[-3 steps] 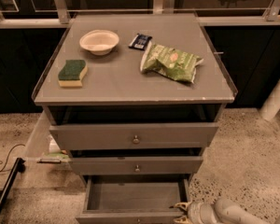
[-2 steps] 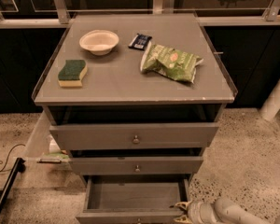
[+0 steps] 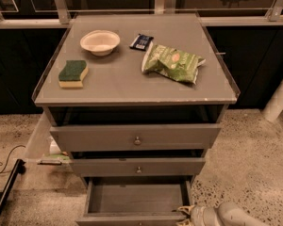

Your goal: Open bottom drawer

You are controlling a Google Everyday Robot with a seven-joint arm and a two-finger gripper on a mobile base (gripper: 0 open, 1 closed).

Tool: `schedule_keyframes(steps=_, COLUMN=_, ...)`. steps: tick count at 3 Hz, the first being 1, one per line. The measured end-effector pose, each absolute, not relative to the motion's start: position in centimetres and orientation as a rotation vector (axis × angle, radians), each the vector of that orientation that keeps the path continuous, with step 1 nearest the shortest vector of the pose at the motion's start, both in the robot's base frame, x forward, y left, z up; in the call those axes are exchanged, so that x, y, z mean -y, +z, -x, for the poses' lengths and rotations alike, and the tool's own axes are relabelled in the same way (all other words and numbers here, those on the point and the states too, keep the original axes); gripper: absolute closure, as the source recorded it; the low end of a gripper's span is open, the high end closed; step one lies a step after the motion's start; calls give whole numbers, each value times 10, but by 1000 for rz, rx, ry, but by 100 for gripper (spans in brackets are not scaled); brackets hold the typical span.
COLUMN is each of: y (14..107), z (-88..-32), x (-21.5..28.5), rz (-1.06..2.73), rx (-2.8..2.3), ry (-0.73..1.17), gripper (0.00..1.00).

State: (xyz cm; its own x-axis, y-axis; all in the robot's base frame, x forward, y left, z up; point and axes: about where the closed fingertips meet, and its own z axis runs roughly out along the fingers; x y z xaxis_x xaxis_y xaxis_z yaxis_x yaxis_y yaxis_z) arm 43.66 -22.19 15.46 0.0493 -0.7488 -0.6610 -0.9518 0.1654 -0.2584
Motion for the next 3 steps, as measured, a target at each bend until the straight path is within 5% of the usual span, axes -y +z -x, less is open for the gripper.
schedule_keyframes(steps=1, y=153, z=-426, x=223, rz=1624, rx=-1748, ry=362, gripper=100)
schedule_keyframes(steps=3, y=153, z=-426, x=223, rz=1624, rx=-1748, ry=362, gripper=57)
